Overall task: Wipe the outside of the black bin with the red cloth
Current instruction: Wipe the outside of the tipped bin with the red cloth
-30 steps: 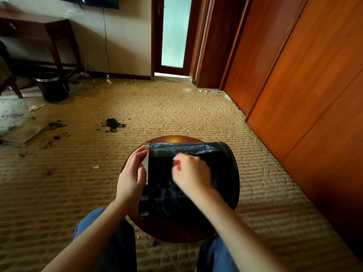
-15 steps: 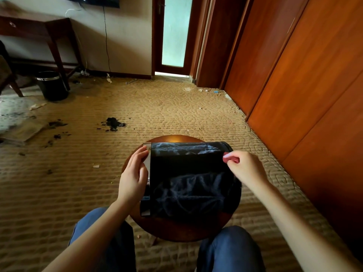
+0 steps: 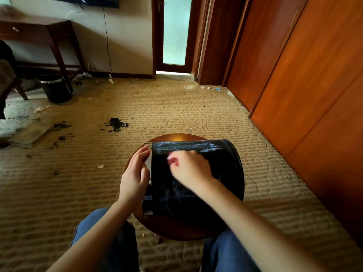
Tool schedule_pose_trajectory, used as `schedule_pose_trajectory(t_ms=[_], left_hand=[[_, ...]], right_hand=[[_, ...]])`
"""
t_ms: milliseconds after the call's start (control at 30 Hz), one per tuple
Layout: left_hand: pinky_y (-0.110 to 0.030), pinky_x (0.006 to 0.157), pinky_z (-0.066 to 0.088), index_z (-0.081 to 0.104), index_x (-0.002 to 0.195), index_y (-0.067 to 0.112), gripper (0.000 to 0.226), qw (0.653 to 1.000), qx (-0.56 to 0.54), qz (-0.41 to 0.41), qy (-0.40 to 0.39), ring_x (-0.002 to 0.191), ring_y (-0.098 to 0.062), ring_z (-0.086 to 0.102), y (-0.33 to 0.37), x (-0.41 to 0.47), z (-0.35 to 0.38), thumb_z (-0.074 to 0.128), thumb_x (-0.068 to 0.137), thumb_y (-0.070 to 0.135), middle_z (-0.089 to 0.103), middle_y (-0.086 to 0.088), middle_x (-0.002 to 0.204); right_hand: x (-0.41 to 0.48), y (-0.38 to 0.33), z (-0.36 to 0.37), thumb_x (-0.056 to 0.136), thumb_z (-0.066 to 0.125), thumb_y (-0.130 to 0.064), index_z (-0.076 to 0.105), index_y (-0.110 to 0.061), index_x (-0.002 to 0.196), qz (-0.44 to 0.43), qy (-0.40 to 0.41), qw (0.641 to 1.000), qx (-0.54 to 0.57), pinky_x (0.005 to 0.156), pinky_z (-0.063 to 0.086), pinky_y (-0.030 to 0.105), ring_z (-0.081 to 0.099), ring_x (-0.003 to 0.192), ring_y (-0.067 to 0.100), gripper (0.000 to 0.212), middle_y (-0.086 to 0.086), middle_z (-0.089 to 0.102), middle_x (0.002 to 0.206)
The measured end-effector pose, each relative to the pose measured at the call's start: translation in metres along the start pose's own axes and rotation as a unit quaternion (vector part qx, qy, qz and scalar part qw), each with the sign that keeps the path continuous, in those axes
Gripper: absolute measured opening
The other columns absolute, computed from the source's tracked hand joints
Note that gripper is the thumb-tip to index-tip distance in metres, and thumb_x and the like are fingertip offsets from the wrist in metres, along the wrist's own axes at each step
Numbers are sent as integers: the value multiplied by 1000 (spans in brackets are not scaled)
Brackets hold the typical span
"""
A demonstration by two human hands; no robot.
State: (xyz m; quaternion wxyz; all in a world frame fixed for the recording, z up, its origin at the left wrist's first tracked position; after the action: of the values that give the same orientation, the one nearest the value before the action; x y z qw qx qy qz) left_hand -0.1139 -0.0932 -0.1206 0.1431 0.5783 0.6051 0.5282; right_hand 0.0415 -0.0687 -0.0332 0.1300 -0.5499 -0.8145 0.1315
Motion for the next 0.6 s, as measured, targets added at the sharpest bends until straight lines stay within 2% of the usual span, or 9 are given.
schedule_pose_trajectory(t_ms=[167,267,367,533,600], left_hand=[[-26,106,37,51,132,18,50,1000,-7,-8,5,131,0,41,3,-1,1,33,85,20,46,9,144],[-26,105,36,51,132,18,50,1000,-12,-5,9,132,-1,41,3,-2,1,33,85,19,46,11,143],[-27,106,37,50,132,17,50,1000,-8,-10,9,132,-3,41,1,-2,1,34,85,18,46,11,143],[-24,103,37,52,131,12,47,1000,8,0,10,127,-1,43,0,1,0,36,87,17,46,9,142],[-22,101,37,53,131,14,42,1000,14,-8,9,126,1,42,-1,1,0,41,91,15,45,11,141]], right_hand=[[-14,114,-47,85,55,-25,70,-36,101,142,43,989,-28,82,52,33,64,97,25,24,-5,70,106],[-16,121,-52,85,53,-22,69,-29,101,163,57,984,-51,78,52,32,63,95,27,24,-1,70,105],[-11,69,-33,86,50,-21,66,-20,110,109,55,986,-111,78,50,32,63,99,31,28,8,68,107],[-6,-42,11,89,48,-21,63,-12,105,-42,10,998,-39,81,48,34,62,102,33,24,8,64,111],[-9,-59,18,92,46,-22,62,-13,107,-73,8,997,-17,80,47,35,61,101,33,24,7,64,111]])
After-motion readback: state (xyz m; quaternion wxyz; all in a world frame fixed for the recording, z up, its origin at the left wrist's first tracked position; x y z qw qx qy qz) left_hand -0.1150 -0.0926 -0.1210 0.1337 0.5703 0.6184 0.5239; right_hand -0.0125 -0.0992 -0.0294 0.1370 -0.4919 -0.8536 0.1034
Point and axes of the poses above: each hand's wrist, its own x-axis towards the middle knuckle, its own z-axis out of the palm, y = z × x, the point moved 6 cm from there along x, towards the middle knuckle
